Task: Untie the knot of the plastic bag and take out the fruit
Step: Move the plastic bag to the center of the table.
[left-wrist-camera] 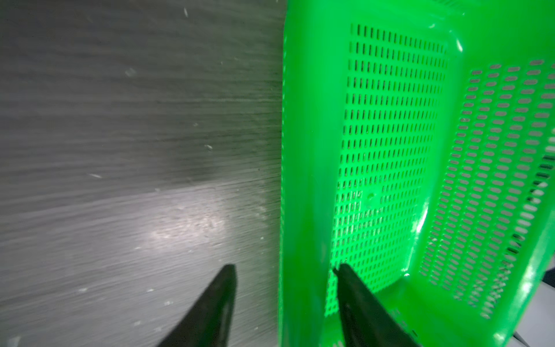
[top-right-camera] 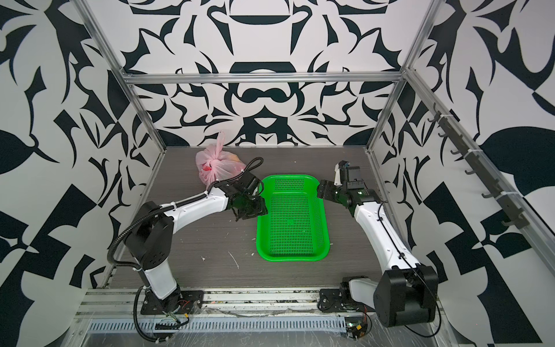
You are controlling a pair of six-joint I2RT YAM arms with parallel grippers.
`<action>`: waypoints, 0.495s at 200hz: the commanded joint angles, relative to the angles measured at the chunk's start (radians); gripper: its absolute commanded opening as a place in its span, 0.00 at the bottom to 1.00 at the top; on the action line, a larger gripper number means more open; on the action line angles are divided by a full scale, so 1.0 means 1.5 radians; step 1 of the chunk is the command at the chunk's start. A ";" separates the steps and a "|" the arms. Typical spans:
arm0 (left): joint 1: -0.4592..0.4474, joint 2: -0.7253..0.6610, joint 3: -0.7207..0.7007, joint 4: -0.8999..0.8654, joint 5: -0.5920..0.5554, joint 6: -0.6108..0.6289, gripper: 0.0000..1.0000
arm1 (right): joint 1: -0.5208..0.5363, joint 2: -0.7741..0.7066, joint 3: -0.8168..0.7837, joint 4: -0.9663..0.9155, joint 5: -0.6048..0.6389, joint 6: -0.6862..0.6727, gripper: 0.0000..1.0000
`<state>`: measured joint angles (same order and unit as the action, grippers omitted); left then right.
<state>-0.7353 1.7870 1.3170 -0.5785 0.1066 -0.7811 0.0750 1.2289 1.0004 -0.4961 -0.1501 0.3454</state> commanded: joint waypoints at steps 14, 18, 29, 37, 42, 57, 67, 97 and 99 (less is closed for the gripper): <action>0.019 -0.067 0.055 -0.094 -0.071 0.041 0.67 | 0.001 -0.018 0.007 0.028 -0.019 0.009 0.84; 0.025 -0.072 0.058 -0.100 -0.075 0.044 0.67 | 0.001 -0.018 0.007 0.029 -0.021 0.009 0.84; 0.040 -0.088 0.064 -0.112 -0.087 0.052 0.68 | 0.003 -0.018 0.008 0.034 -0.026 0.009 0.83; 0.053 -0.098 0.067 -0.119 -0.091 0.058 0.69 | 0.007 -0.017 0.009 0.038 -0.029 0.007 0.83; 0.063 -0.104 0.068 -0.121 -0.092 0.061 0.69 | 0.011 -0.016 0.010 0.039 -0.029 0.006 0.82; 0.099 -0.121 0.070 -0.124 -0.093 0.073 0.69 | 0.025 -0.011 0.016 0.039 -0.025 0.001 0.81; 0.128 -0.128 0.074 -0.126 -0.093 0.081 0.70 | 0.038 -0.006 0.022 0.037 -0.015 -0.002 0.80; 0.230 -0.139 0.086 -0.123 -0.073 0.098 0.70 | 0.115 0.012 0.048 0.048 0.030 -0.017 0.80; 0.236 -0.139 0.085 -0.121 -0.072 0.099 0.70 | 0.121 0.015 0.050 0.050 0.031 -0.018 0.80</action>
<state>-0.4793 1.6028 1.4155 -0.7105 -0.0036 -0.6731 0.1707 1.2327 1.0065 -0.4698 -0.1497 0.3408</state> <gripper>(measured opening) 0.698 0.796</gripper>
